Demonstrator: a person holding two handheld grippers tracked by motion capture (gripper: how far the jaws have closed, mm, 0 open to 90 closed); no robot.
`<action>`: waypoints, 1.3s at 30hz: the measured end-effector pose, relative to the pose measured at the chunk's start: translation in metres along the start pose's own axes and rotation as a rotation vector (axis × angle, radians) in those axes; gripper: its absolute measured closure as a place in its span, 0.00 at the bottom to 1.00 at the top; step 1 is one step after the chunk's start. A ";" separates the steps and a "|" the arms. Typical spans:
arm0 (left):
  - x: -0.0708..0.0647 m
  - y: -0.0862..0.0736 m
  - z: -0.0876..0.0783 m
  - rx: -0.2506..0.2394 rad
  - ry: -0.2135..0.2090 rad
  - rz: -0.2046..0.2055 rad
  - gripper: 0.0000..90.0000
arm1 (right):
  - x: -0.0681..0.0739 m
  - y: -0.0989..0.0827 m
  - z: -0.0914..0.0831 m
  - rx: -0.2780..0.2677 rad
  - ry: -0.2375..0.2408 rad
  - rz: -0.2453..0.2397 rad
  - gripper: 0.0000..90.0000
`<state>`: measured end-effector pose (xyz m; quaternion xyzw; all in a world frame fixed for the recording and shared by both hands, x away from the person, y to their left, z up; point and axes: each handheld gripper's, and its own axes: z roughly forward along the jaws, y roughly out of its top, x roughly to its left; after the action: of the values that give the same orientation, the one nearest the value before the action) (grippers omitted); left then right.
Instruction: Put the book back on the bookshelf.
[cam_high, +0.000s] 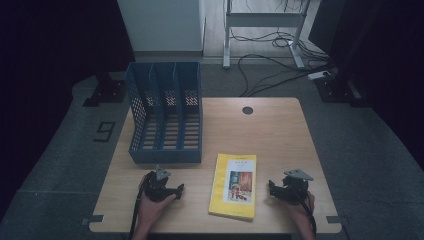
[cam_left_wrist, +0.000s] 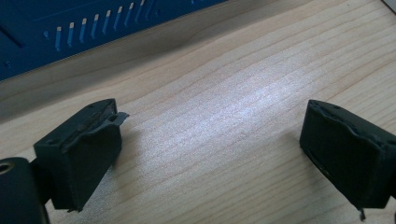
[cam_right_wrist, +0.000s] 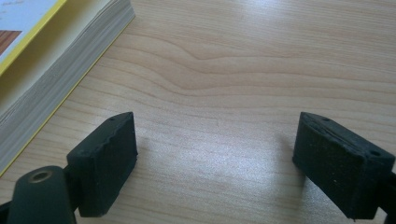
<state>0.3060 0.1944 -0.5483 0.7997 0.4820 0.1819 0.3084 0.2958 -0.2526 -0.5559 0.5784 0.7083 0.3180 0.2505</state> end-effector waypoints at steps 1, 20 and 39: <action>0.000 0.000 0.000 0.001 0.000 0.001 0.05 | 0.000 0.000 0.000 0.001 -0.001 0.001 0.14; 0.002 0.002 0.003 0.013 0.009 -0.010 0.00 | -0.001 -0.003 -0.004 0.001 -0.013 0.012 0.15; 0.001 -0.001 -0.001 -0.007 0.023 -0.028 0.09 | 0.000 -0.004 -0.005 -0.002 -0.020 0.020 0.16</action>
<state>0.3055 0.1963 -0.5476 0.7897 0.4961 0.1882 0.3081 0.2895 -0.2542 -0.5556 0.5881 0.6997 0.3155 0.2550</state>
